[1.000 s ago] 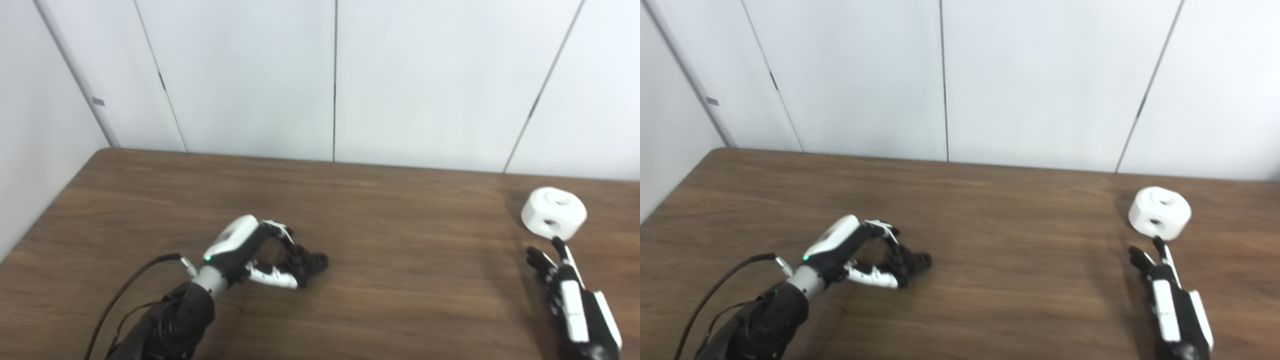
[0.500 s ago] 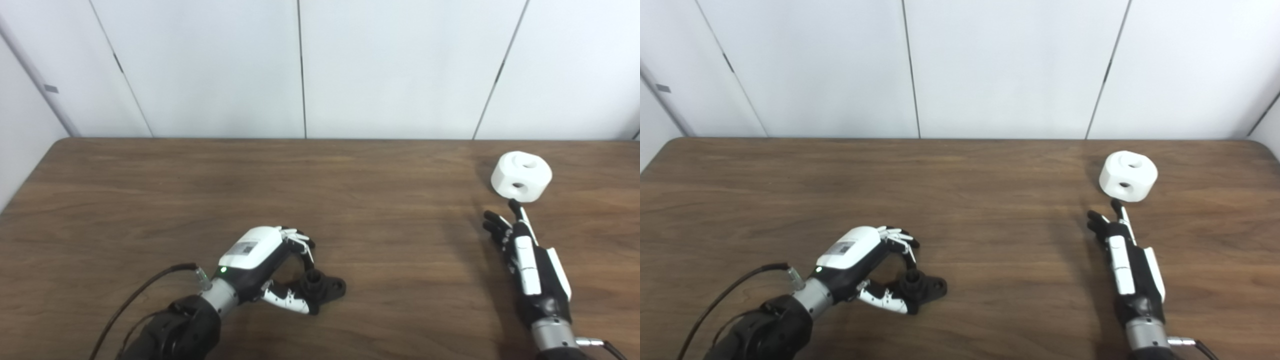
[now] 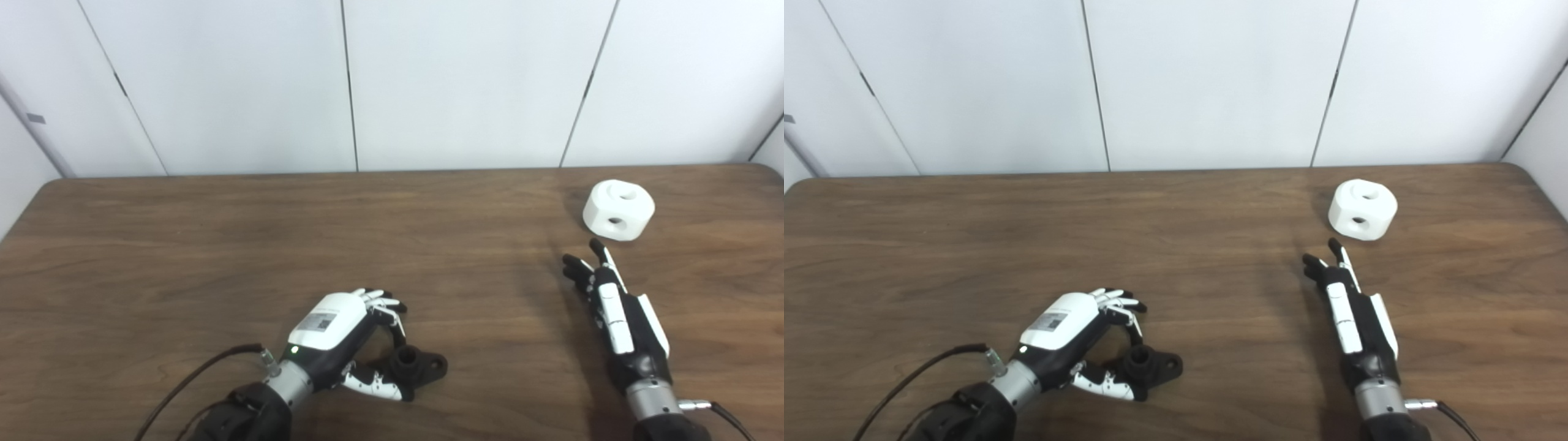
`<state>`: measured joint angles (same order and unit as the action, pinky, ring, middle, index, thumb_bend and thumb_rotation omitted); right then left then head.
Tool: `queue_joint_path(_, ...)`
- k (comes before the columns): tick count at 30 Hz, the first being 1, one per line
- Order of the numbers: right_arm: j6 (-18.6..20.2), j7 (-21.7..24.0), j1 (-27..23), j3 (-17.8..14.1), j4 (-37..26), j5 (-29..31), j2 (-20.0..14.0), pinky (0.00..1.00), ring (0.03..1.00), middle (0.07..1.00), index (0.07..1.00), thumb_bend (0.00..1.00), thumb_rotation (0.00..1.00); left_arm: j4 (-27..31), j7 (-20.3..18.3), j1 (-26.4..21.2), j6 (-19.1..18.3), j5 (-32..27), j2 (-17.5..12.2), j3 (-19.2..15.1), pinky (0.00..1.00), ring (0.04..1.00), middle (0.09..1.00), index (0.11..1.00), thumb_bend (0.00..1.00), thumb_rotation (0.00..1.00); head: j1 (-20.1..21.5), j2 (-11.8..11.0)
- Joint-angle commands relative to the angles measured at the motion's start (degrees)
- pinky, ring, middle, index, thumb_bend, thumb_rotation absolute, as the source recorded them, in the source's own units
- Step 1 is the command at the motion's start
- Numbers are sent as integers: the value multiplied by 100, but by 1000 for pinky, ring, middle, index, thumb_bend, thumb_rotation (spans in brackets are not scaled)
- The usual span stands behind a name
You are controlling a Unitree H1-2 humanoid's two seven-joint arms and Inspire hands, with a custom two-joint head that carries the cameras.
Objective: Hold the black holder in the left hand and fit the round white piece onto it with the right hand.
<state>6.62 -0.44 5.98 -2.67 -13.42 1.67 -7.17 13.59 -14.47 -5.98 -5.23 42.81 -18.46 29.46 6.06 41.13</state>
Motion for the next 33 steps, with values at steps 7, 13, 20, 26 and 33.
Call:
queue_joint_path(7,-62,105,17,-78,-12,80,-48,1000,943,920,1000,521,963,-520,44,282,411,122,83,301,963,921,822,487,516,51,151,-158)
queue_joint_path(13,42,61,44,-283,-284,252,-30,1000,965,956,1000,532,744,-486,120,401,502,176,26,312,966,922,823,487,517,50,395,-257)
queue_joint_path(20,154,-88,147,-503,-819,-116,-146,965,987,969,1000,572,562,-371,106,509,504,304,-51,404,967,918,817,487,518,50,791,-371)
queue_joint_path(26,177,-242,61,-405,-1130,-1474,-462,931,944,946,991,662,584,-290,-12,533,502,231,-204,373,982,928,825,487,516,52,1448,-492)
queue_joint_path(33,636,-47,-485,-320,-1275,-2628,-928,967,983,979,1000,751,445,-252,14,556,628,144,-412,307,956,914,816,486,518,50,1808,-560)
